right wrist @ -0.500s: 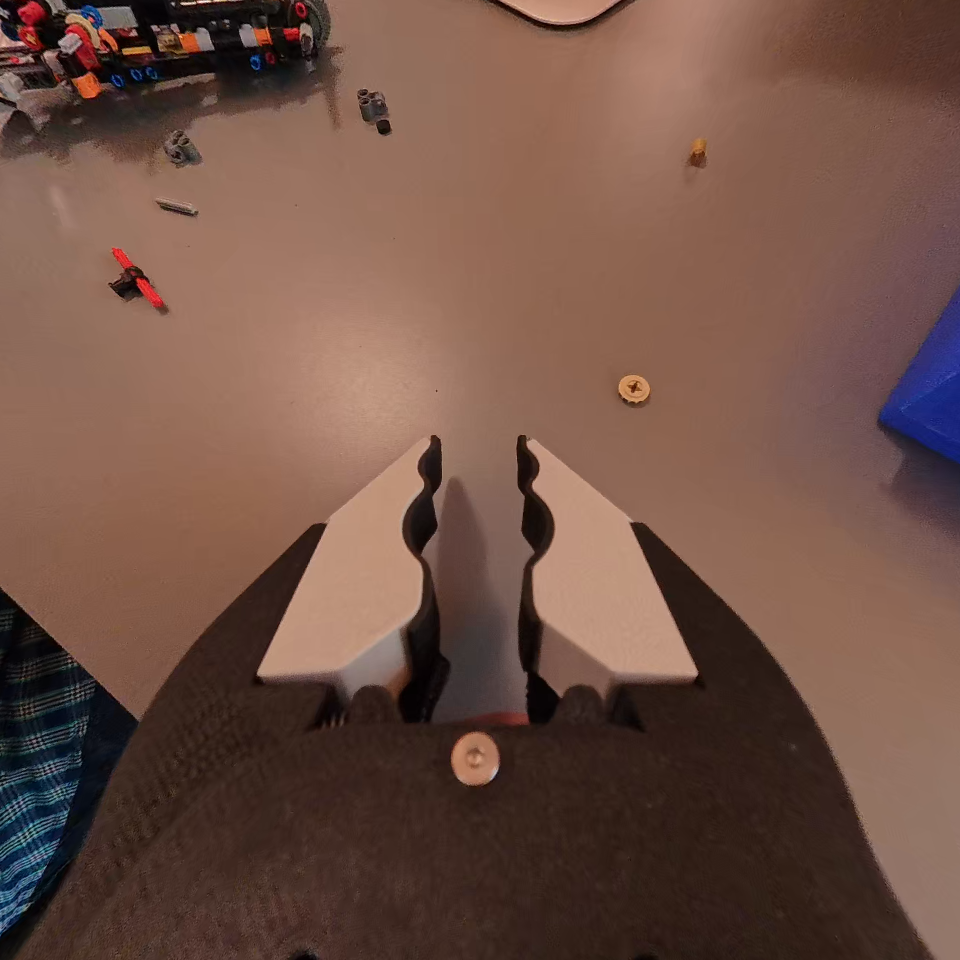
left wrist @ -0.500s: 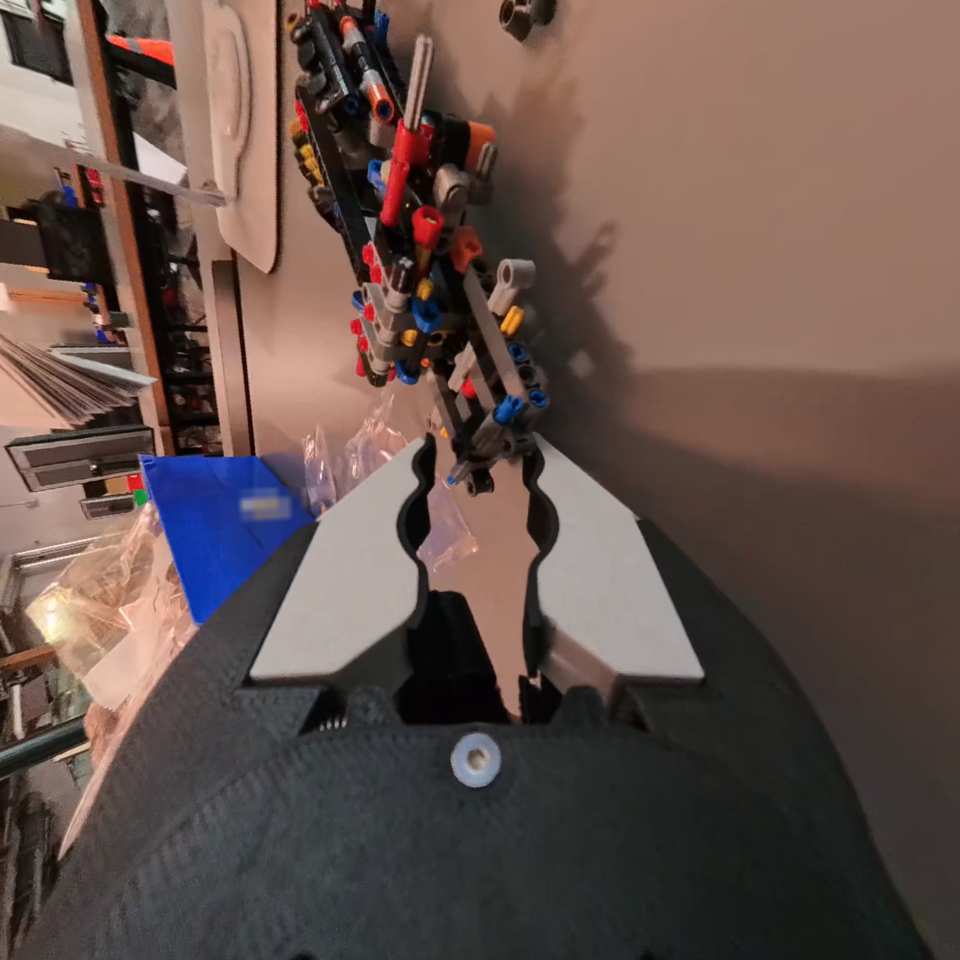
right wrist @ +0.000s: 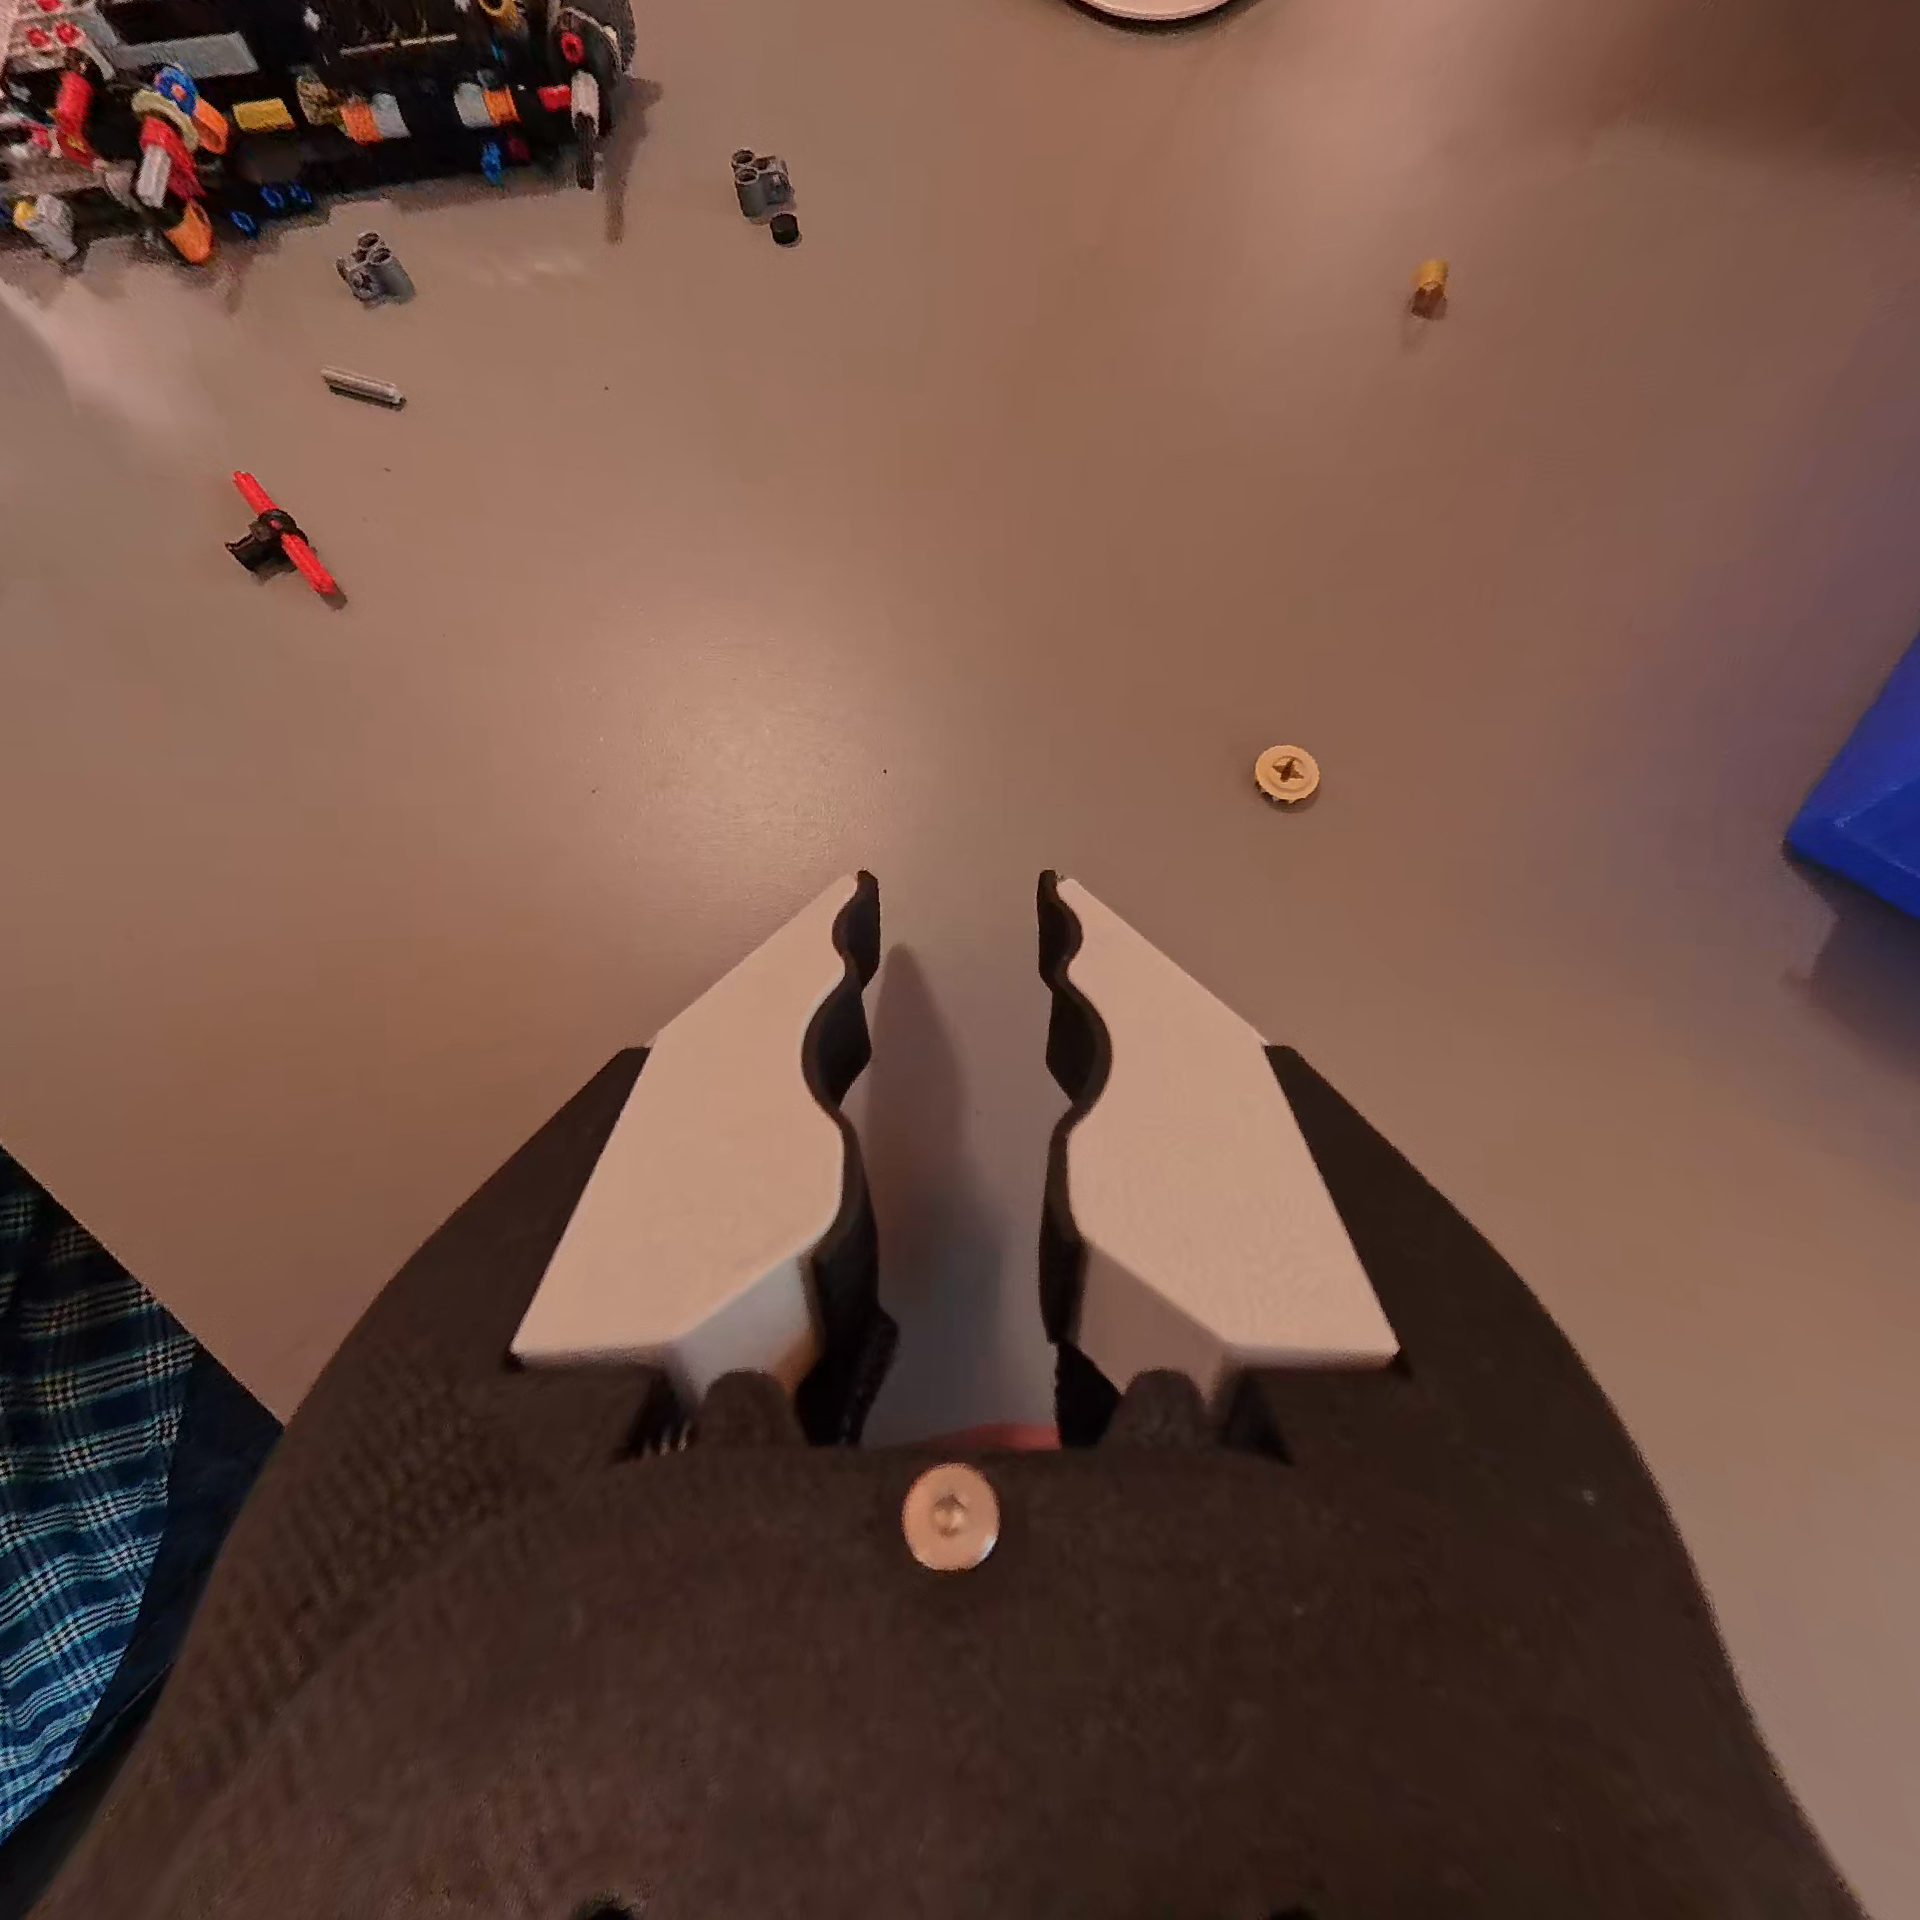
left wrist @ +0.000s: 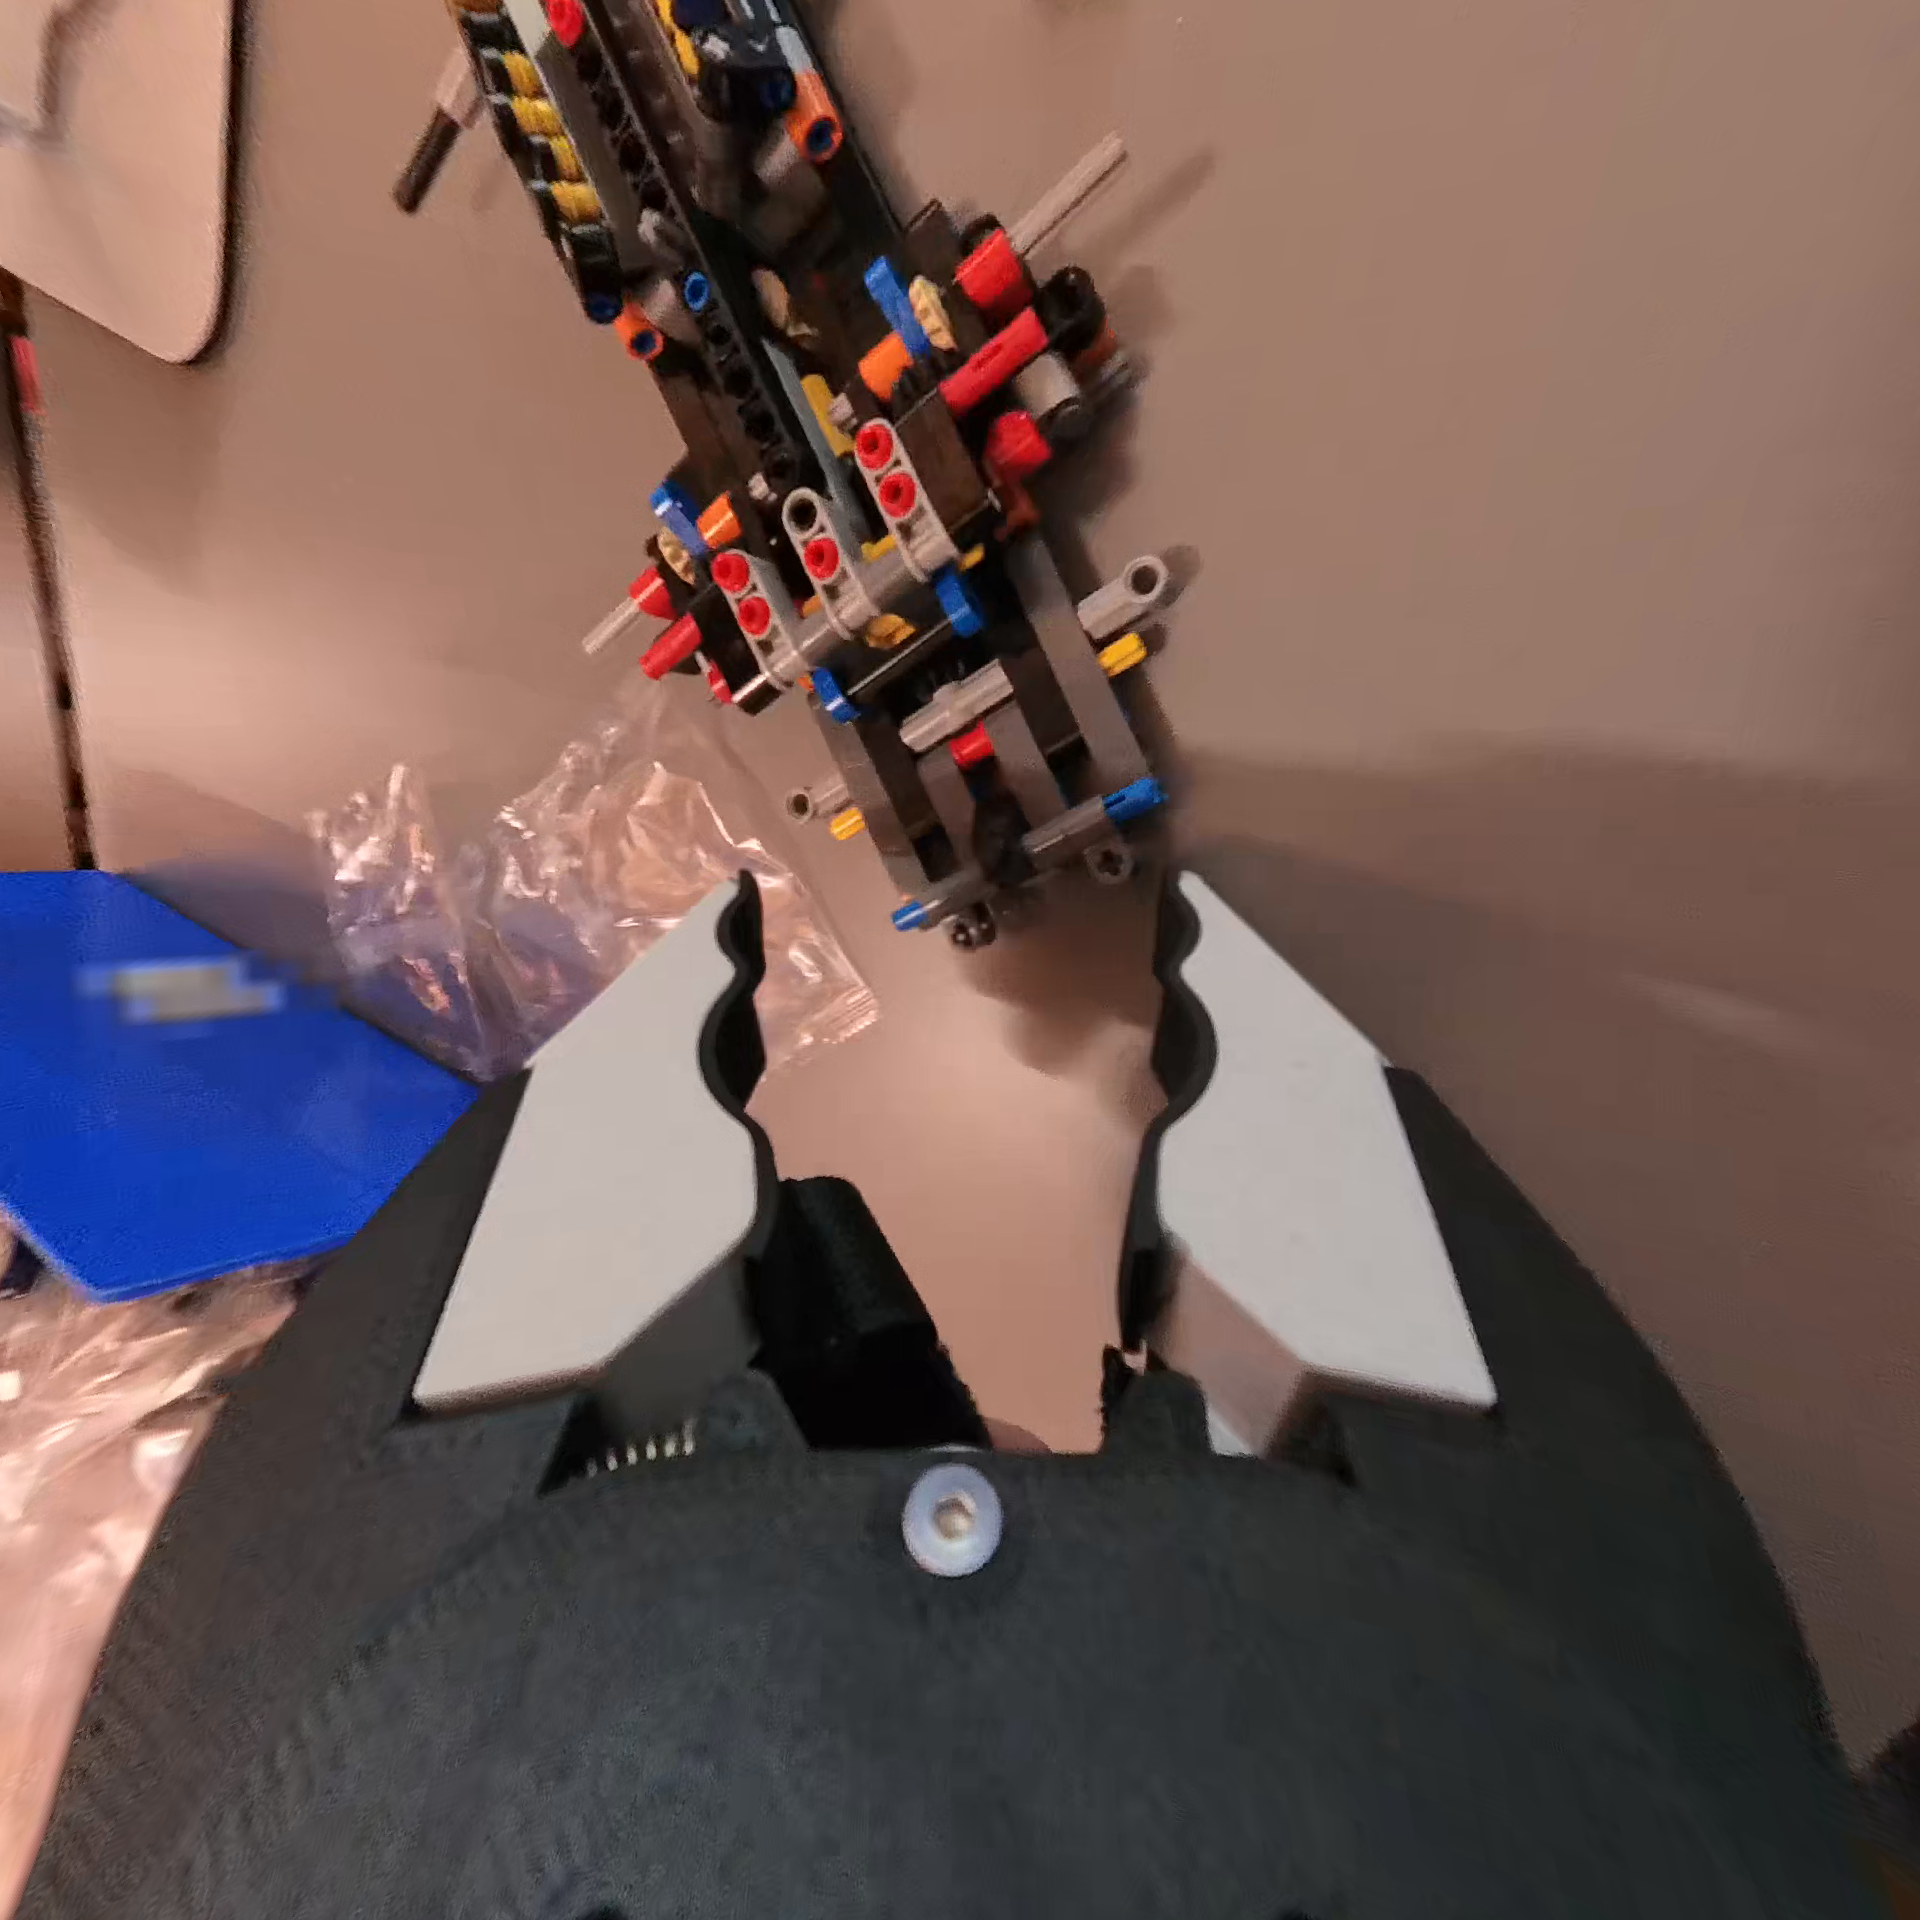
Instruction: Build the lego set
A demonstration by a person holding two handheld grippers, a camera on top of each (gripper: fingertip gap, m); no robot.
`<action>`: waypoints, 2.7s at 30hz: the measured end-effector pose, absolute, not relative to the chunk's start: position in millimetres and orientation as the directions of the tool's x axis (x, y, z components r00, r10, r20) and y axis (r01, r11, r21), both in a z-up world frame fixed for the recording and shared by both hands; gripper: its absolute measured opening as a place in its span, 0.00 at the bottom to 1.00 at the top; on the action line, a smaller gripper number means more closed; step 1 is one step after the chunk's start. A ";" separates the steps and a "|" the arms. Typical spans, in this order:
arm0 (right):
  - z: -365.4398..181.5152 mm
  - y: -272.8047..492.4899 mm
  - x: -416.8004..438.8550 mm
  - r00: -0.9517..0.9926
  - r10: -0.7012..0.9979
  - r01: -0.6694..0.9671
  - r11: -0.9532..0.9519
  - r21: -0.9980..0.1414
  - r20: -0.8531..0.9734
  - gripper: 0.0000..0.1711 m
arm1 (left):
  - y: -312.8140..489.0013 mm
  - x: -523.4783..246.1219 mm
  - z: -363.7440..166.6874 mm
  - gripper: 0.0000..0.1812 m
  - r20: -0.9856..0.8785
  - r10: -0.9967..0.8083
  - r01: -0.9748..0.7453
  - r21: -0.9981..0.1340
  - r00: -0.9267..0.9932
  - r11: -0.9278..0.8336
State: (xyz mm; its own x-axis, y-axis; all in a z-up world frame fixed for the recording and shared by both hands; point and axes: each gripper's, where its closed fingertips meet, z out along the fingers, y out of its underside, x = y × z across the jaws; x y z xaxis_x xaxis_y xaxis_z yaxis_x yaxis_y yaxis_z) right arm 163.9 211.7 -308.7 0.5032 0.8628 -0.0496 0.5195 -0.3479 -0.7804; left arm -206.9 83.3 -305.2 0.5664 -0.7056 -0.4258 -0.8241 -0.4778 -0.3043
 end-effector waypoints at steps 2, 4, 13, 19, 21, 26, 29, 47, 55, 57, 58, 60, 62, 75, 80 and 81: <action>-308.9 211.4 163.8 0.501 0.864 0.521 -0.348 -0.780 -0.051 0.16 | 82.6 -207.5 -305.6 0.42 -0.400 -0.701 -0.807 -0.327 0.590 -0.492; -308.9 211.2 163.7 0.498 0.865 0.521 -0.348 -0.780 -0.053 0.16 | 81.8 -207.7 -303.8 0.43 -0.382 -0.692 -0.789 -0.354 0.612 -0.502; -309.3 209.1 161.9 0.482 0.875 0.533 -0.332 -0.778 -0.044 0.17 | 83.5 -202.1 -291.8 0.44 -0.371 -0.605 -0.696 -0.524 0.705 -0.491; -310.9 208.4 161.3 0.476 0.879 0.544 -0.329 -0.772 -0.039 0.17 | 76.6 -210.7 -300.6 0.45 -0.317 -0.546 -0.613 -0.582 0.776 -0.533; -311.5 208.4 161.2 0.475 0.879 0.547 -0.328 -0.770 -0.038 0.17 | 73.0 -212.0 -303.3 0.46 -0.270 -0.530 -0.567 -0.618 0.804 -0.544; -314.0 208.2 159.8 0.467 0.884 0.565 -0.321 -0.760 -0.027 0.18 | 67.1 -216.7 -315.7 0.47 -0.146 -0.479 -0.438 -0.685 0.865 -0.582; -316.0 208.2 159.3 0.465 0.885 0.577 -0.318 -0.753 -0.017 0.18 | 65.9 -214.5 -321.5 0.48 -0.026 -0.452 -0.335 -0.708 0.892 -0.622; -318.9 209.1 159.8 0.468 0.883 0.584 -0.330 -0.741 -0.025 0.18 | 68.7 -218.0 -321.7 0.50 -0.013 -0.452 -0.328 -0.707 0.892 -0.627; -318.9 209.0 159.7 0.467 0.884 0.585 -0.329 -0.741 -0.023 0.18 | 68.9 -218.3 -321.6 0.50 -0.013 -0.451 -0.327 -0.707 0.893 -0.627; -318.9 209.1 159.8 0.468 0.884 0.585 -0.328 -0.741 -0.022 0.18 | 68.9 -218.4 -321.5 0.50 -0.013 -0.451 -0.327 -0.707 0.893 -0.627; -318.9 209.1 159.7 0.468 0.884 0.586 -0.328 -0.741 -0.021 0.18 | 68.9 -218.4 -321.5 0.50 -0.013 -0.451 -0.327 -0.707 0.893 -0.627; -318.9 209.1 159.7 0.468 0.884 0.586 -0.327 -0.741 -0.021 0.18 | 69.0 -218.4 -321.5 0.50 -0.013 -0.451 -0.327 -0.707 0.893 -0.627; -318.9 209.1 159.7 0.468 0.884 0.586 -0.328 -0.741 -0.021 0.18 | 69.0 -218.5 -321.5 0.49 -0.013 -0.451 -0.327 -0.707 0.893 -0.627; -315.3 197.4 130.4 0.373 0.926 0.625 -0.213 -0.751 0.048 0.17 | 69.3 -218.8 -321.5 0.49 -0.018 -0.448 -0.328 -0.707 0.894 -0.626; -314.0 195.3 106.6 0.317 0.947 0.631 -0.171 -0.756 0.050 0.19 | 69.5 -219.1 -321.6 0.50 -0.018 -0.446 -0.326 -0.707 0.895 -0.627; -314.2 194.9 102.5 0.307 0.950 0.635 -0.164 -0.755 0.051 0.20 | 69.4 -219.2 -321.6 0.50 -0.017 -0.446 -0.326 -0.707 0.895 -0.628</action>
